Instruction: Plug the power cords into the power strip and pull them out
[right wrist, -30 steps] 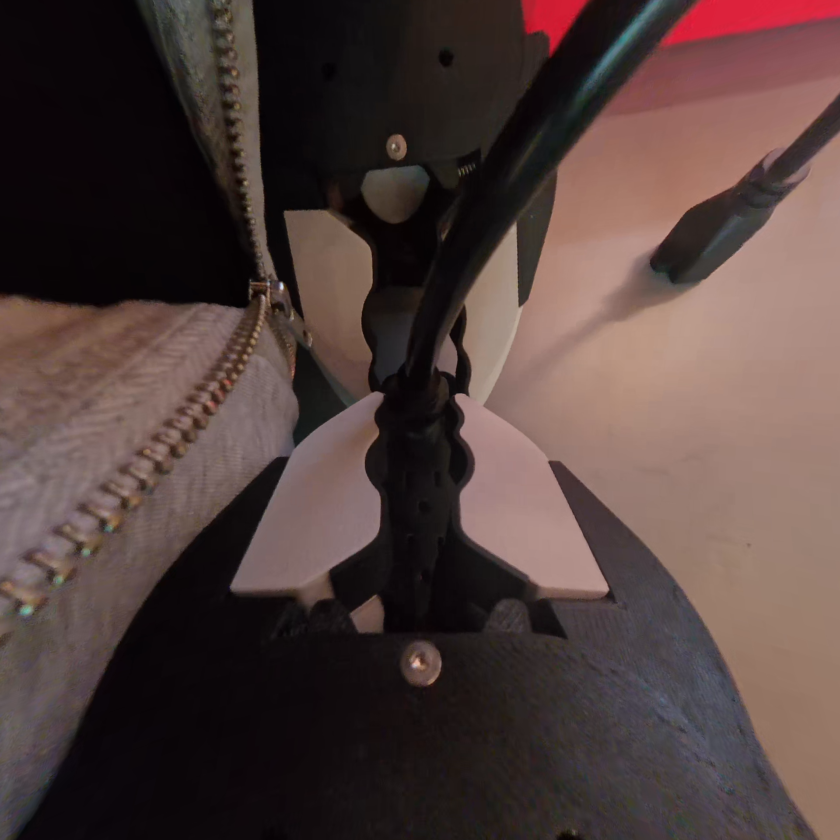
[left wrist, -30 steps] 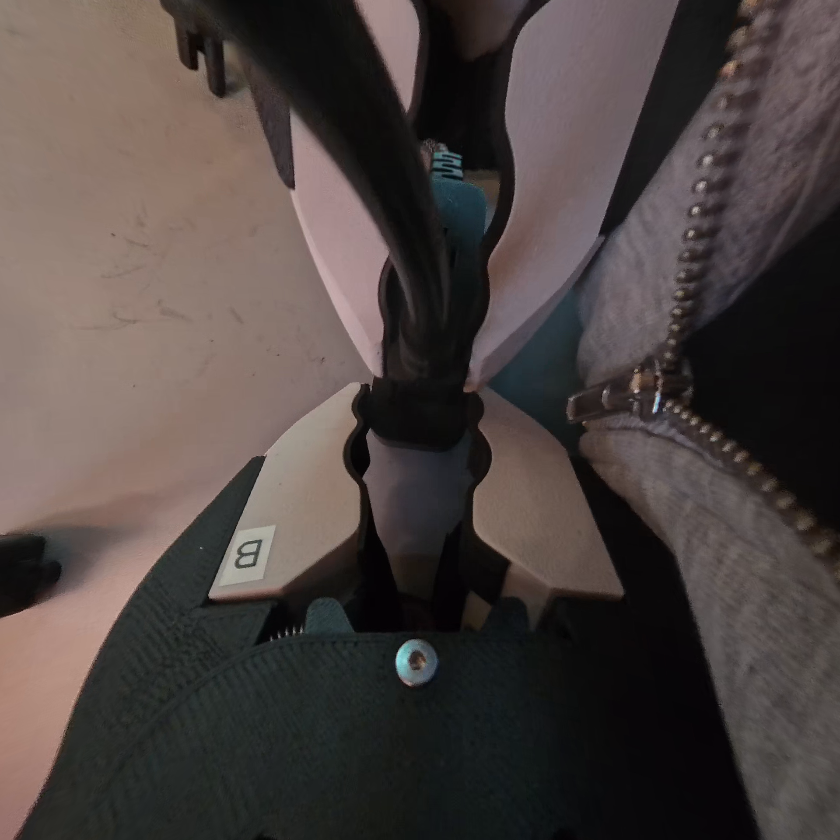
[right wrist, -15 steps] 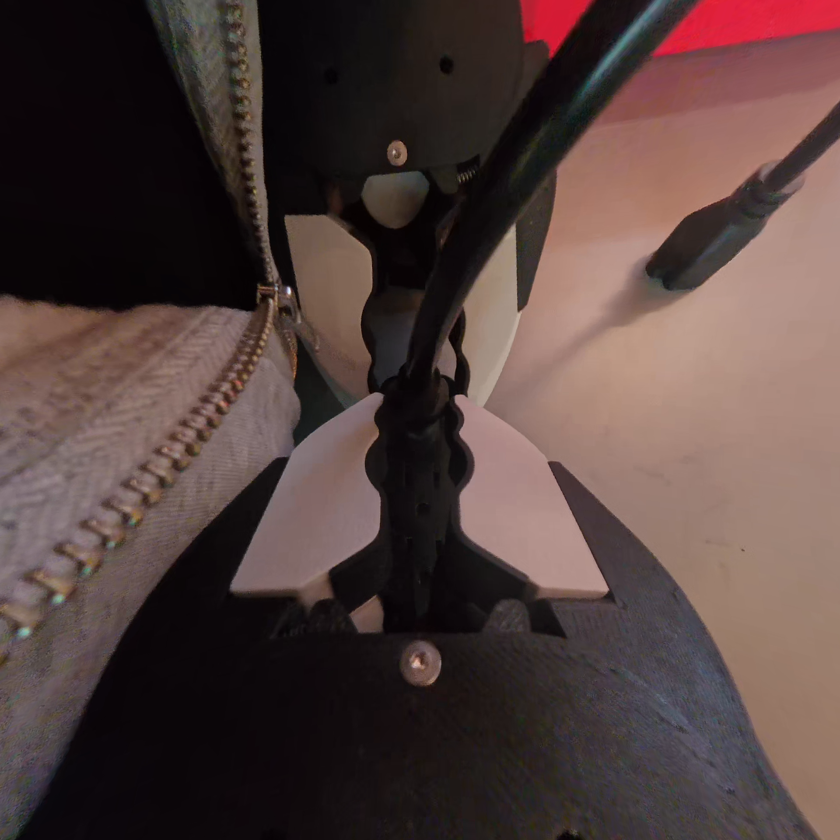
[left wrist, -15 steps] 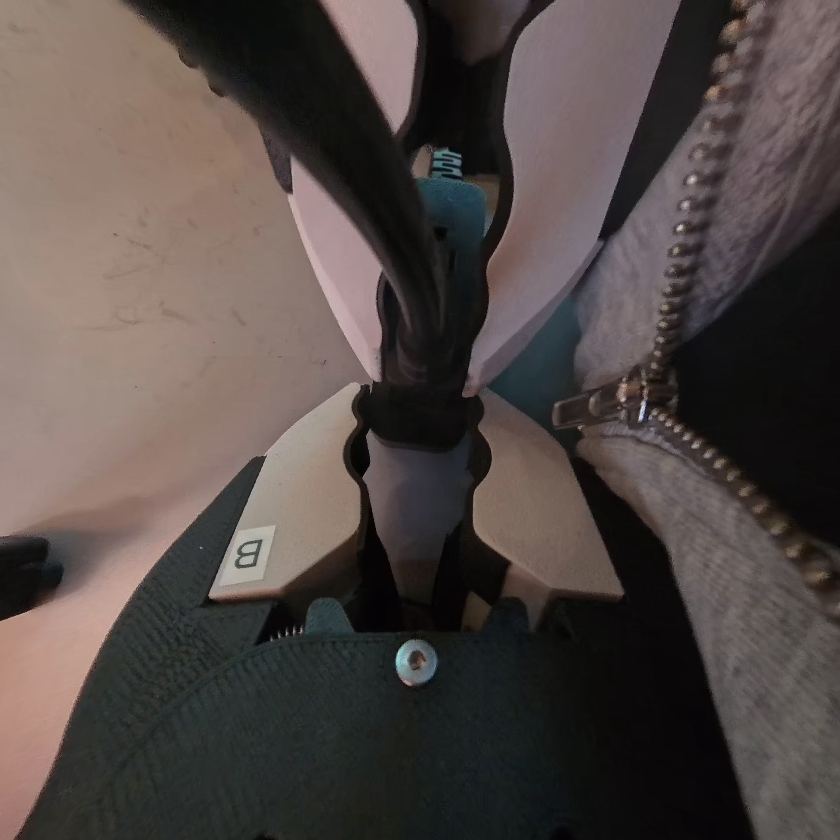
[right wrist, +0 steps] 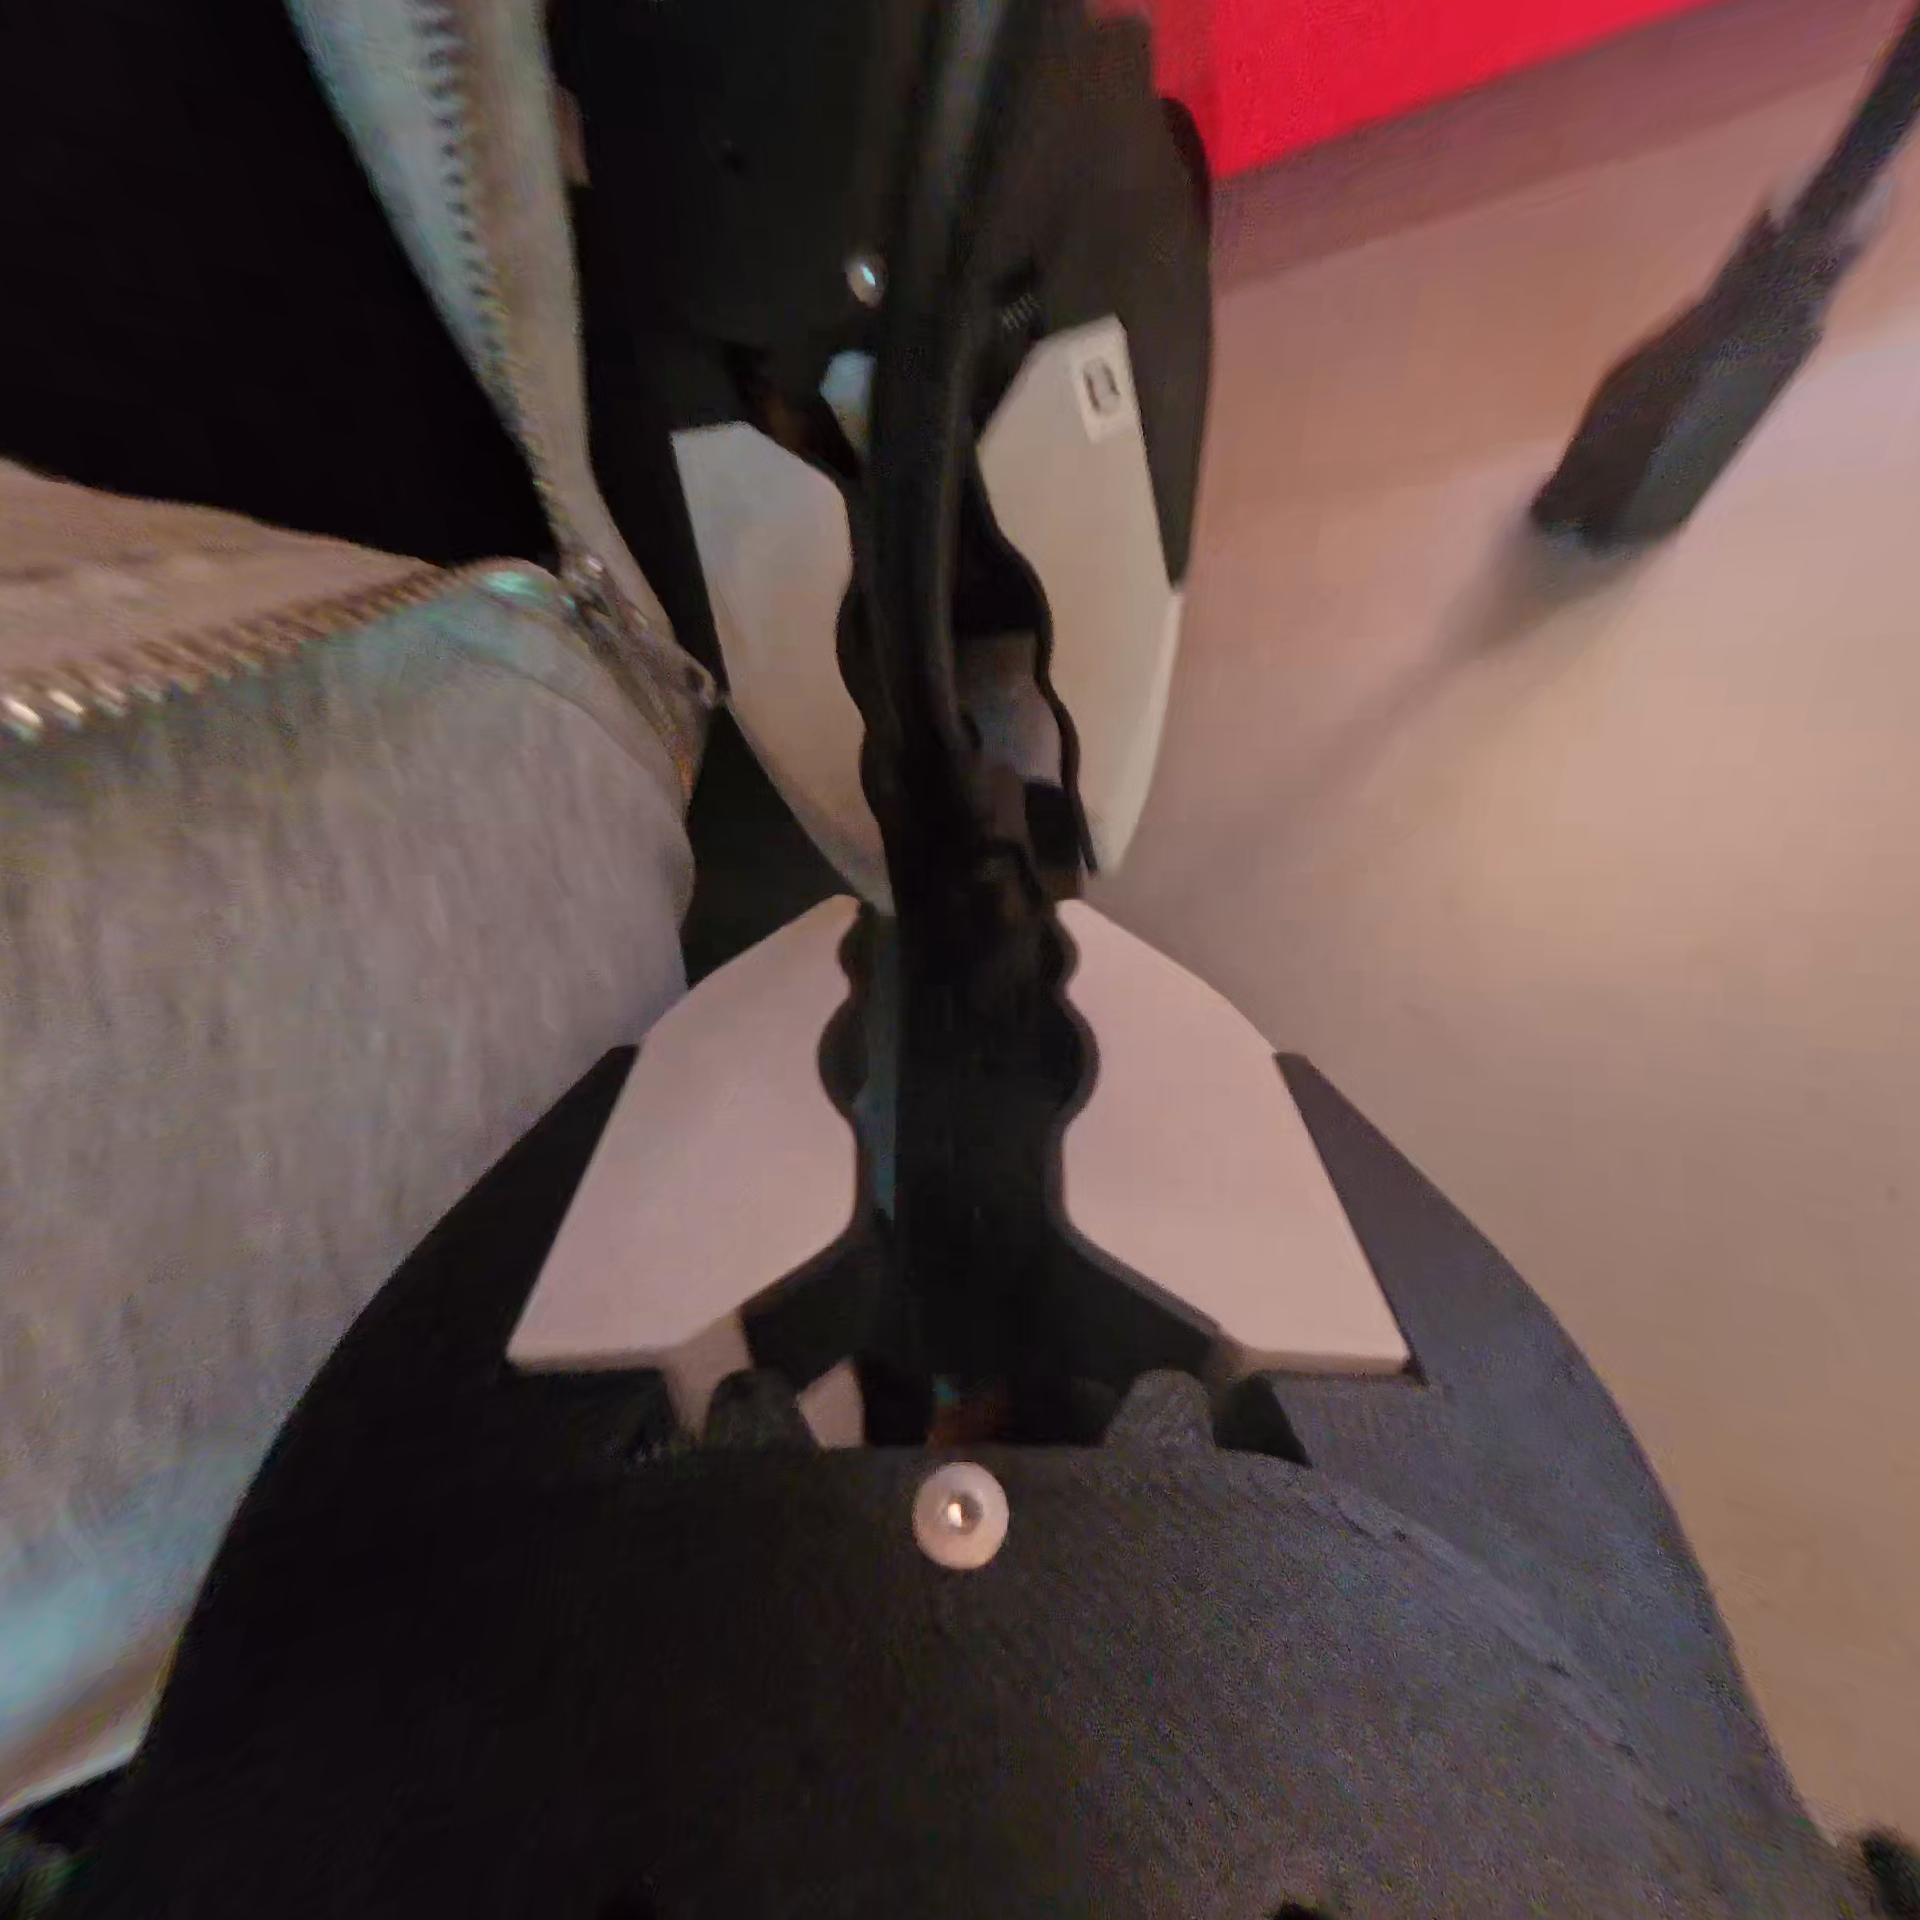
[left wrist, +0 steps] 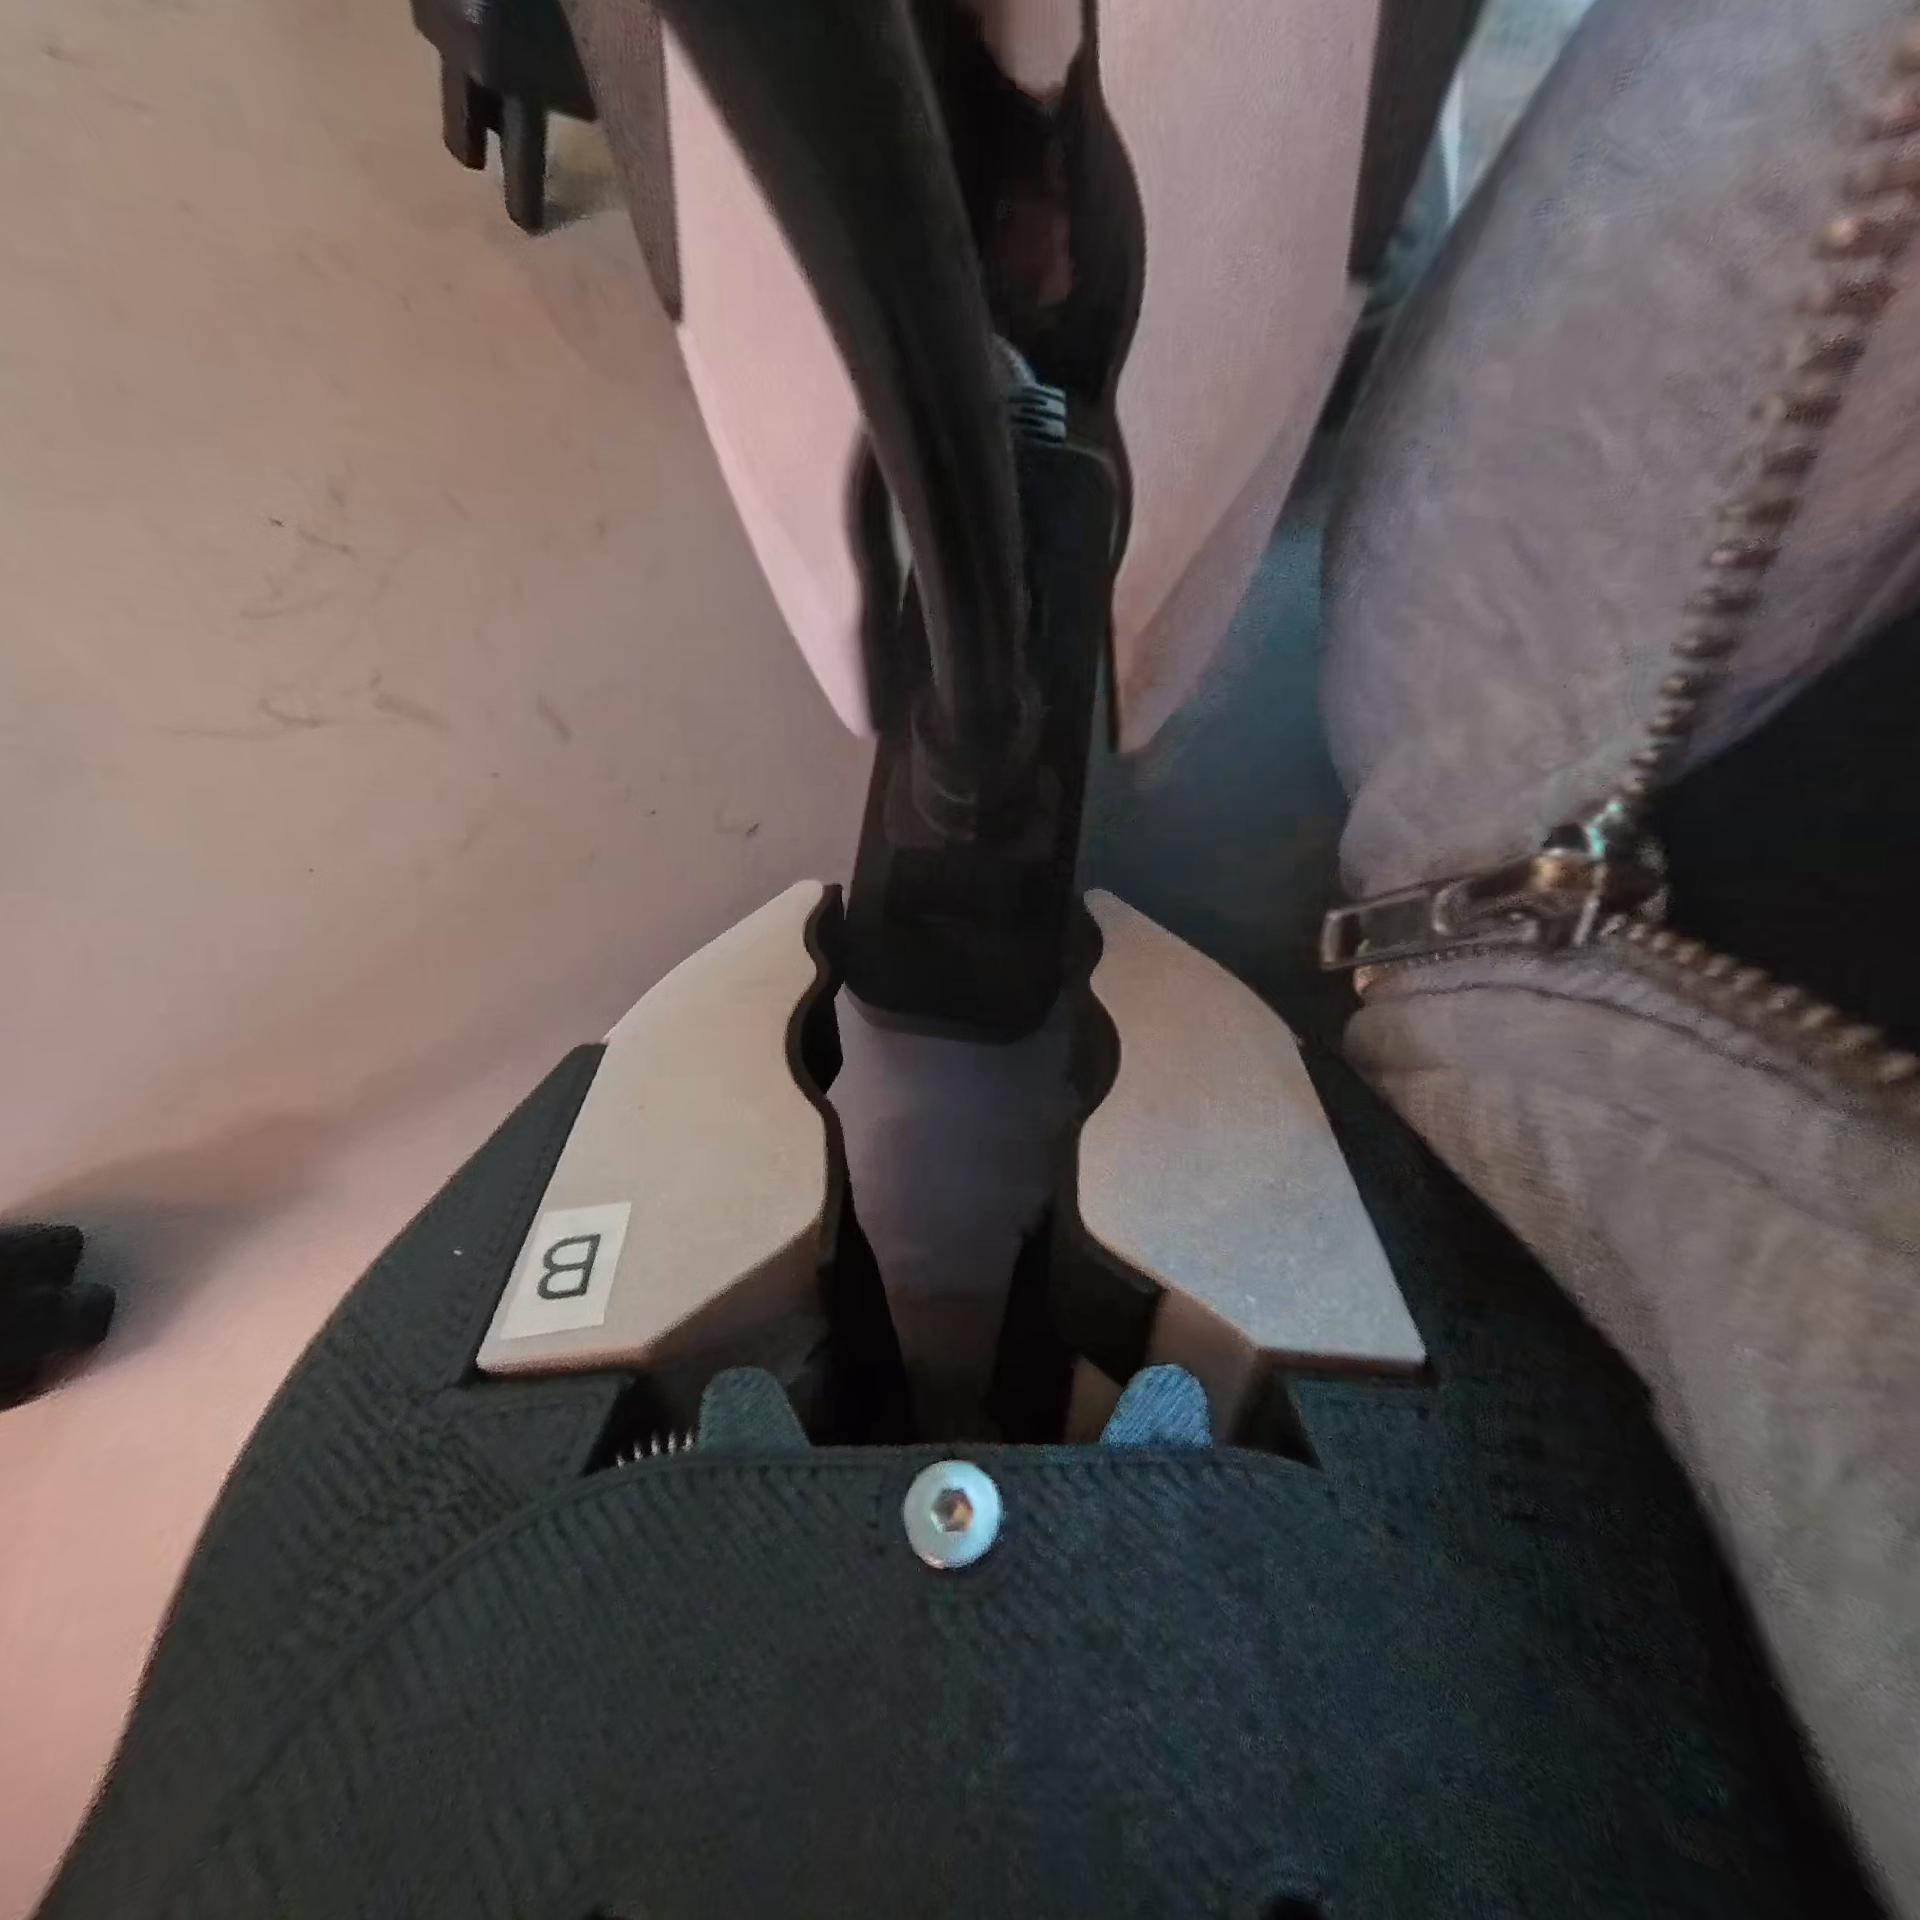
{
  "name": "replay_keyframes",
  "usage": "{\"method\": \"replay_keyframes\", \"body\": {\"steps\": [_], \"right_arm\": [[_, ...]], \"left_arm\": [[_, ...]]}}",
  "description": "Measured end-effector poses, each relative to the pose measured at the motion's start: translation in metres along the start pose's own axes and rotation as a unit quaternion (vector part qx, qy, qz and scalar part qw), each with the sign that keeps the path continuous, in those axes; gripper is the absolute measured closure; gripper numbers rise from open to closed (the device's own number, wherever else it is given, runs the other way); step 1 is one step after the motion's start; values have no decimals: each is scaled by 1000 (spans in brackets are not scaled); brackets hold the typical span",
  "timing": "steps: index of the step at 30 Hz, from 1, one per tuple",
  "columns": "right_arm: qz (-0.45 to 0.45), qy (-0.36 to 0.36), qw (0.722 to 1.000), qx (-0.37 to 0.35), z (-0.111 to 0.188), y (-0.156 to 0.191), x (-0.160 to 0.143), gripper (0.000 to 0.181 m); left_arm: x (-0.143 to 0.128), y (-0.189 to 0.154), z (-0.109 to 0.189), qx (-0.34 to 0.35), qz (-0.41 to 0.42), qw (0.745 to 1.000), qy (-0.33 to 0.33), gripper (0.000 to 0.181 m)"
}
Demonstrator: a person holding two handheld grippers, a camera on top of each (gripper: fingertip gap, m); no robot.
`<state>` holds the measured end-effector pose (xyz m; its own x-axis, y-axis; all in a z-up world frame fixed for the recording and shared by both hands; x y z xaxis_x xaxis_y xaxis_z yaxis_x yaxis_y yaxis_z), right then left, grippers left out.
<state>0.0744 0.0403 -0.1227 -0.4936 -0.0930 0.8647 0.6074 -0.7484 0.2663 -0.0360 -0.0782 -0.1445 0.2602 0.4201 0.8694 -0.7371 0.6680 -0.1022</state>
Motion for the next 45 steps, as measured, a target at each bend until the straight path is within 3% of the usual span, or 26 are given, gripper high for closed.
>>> {"method": "replay_keyframes", "body": {"steps": [2, 4, 7, 9, 12, 16, 23, 27, 30, 34, 37, 40, 45], "right_arm": [[-22, 40, 999, -7, 5, -6, -7, 124], [24, 81, 996, -25, 1, -4, -12, 112], [86, 107, 990, -39, -12, 4, -16, 121], [120, 128, 983, -55, -18, 6, -19, 126], [139, 122, 980, -67, -22, 9, -18, 136], [119, 129, 981, -79, -22, 9, -18, 136], [109, 150, 979, -83, -30, 12, -13, 135], [110, 182, 973, -88, -36, 15, -8, 135], [104, 193, 971, -92, -37, 15, -6, 135], [101, 190, 972, -97, -41, 15, -4, 135], [106, 214, 966, -99, -43, 16, -1, 135], [102, 222, 965, -99, -44, 17, -1, 135], [106, 226, 964, -95, -53, 18, 4, 135]], "left_arm": [[2, 3, 3, -12, 24, 1000, -13, 133], [4, 5, 7, -10, 42, 998, -35, 119], [10, 3, 16, -11, 38, 994, -103, 119], [13, -1, 17, -8, 14, 991, -130, 130], [15, -2, 8, -11, -15, 994, -111, 155], [17, -1, 6, -6, -16, 992, -125, 165], [17, 0, 16, -19, -40, 994, -98, 166], [18, 1, 14, -32, -46, 992, -115, 167], [20, -2, 16, -13, -69, 992, -108, 167], [10, 0, 25, -3, -33, 992, -120, 166], [21, -4, 20, 5, -87, 990, -108, 167], [14, -6, 24, 10, -50, 990, -132, 166], [13, -6, 31, 15, -61, 991, -122, 166]]}}
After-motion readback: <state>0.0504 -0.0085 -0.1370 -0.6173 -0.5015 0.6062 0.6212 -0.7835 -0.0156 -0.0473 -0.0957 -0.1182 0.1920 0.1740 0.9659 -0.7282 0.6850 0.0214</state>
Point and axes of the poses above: each gripper's, where its closed fingertips meet, z back along the fingers, x out of its top, y = z × x across the jaws, the point moved 10 cm from there along z, back along the fingers, and after that the axes turned 14 degrees about -y, right-handed, at the moved point
